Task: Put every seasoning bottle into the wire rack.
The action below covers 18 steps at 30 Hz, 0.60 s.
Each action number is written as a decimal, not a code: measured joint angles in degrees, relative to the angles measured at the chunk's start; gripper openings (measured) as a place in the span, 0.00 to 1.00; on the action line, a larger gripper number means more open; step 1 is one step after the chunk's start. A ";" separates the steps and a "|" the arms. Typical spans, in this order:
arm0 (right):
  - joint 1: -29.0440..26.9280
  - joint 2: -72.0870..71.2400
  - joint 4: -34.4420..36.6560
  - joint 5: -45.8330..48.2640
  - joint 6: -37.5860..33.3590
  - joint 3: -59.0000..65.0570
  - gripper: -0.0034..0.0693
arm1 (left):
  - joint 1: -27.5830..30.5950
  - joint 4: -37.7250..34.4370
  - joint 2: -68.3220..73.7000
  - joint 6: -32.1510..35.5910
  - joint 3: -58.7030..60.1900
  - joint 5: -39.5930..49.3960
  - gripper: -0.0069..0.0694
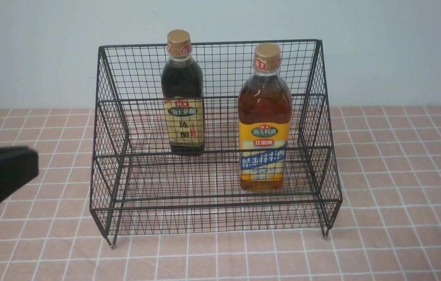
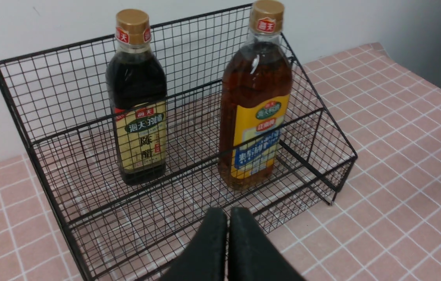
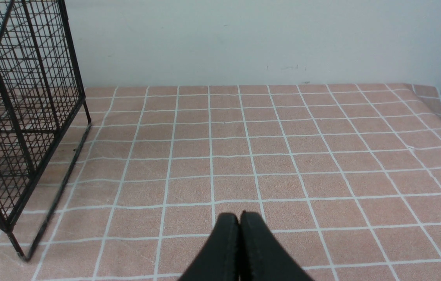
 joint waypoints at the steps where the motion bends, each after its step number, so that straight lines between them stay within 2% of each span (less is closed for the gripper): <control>1: 0.00 0.00 0.00 0.00 0.00 0.00 0.03 | 0.00 0.00 -0.80 0.00 -0.01 0.53 0.08; 7: 0.00 0.00 0.00 0.00 0.00 0.00 0.03 | 0.06 0.27 -4.93 0.00 -0.01 0.66 0.08; 14: 0.00 0.00 0.00 0.00 -0.06 0.00 0.03 | 0.17 4.65 -5.91 -0.61 0.25 -3.84 0.08; 18: 0.00 0.00 0.00 0.00 -0.06 0.00 0.03 | 0.23 12.75 -8.14 -8.11 3.23 -8.04 0.08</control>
